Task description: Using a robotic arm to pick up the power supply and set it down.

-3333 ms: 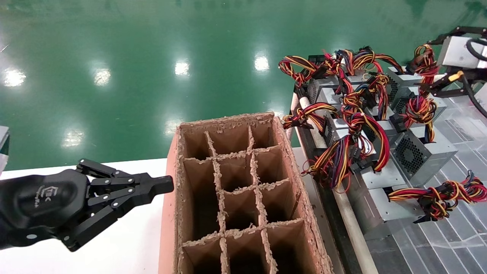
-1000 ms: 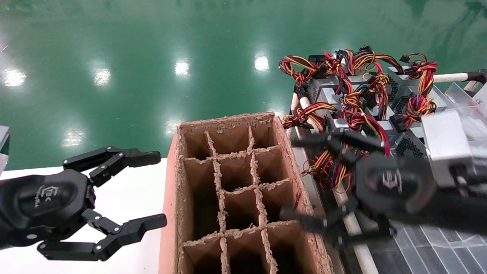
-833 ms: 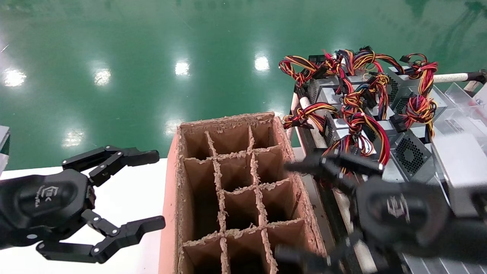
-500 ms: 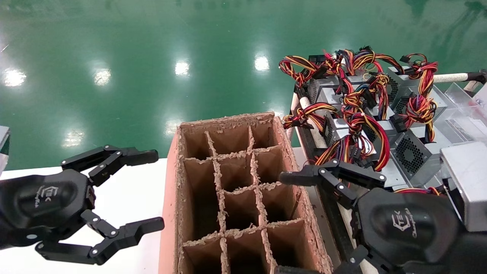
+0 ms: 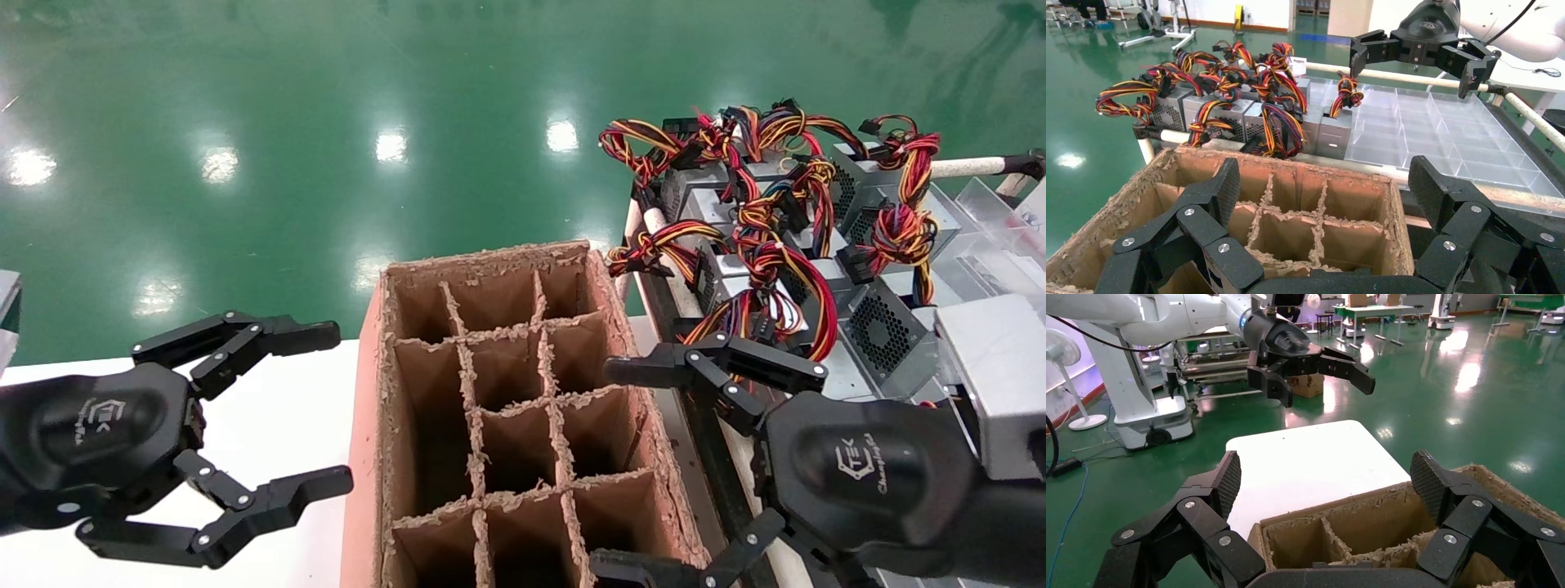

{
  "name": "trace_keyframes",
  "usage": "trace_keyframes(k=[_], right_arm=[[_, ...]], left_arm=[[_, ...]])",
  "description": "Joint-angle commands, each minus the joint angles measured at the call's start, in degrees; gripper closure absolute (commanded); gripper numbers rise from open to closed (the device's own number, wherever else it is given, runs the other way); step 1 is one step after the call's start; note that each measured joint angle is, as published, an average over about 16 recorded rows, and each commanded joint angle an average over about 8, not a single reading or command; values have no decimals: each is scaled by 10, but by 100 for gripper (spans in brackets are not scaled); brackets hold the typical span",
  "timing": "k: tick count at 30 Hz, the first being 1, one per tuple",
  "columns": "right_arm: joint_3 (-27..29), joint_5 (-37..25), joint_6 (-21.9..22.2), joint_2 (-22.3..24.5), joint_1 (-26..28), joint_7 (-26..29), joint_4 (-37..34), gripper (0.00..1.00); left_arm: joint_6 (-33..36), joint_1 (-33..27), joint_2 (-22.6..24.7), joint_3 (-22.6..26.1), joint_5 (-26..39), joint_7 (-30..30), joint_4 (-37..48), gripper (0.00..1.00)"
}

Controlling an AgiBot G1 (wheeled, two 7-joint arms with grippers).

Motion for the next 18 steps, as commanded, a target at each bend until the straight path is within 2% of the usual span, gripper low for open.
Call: trace_keyframes(k=[1,18], right_arm=[[0,-1,0,0,1,0,-1,0],[-1,-4,1,-1,4,-1,-3,0]], left_arm=[[0,0,0,0,0,0,0,0],[0,0,0,0,0,0,0,0]])
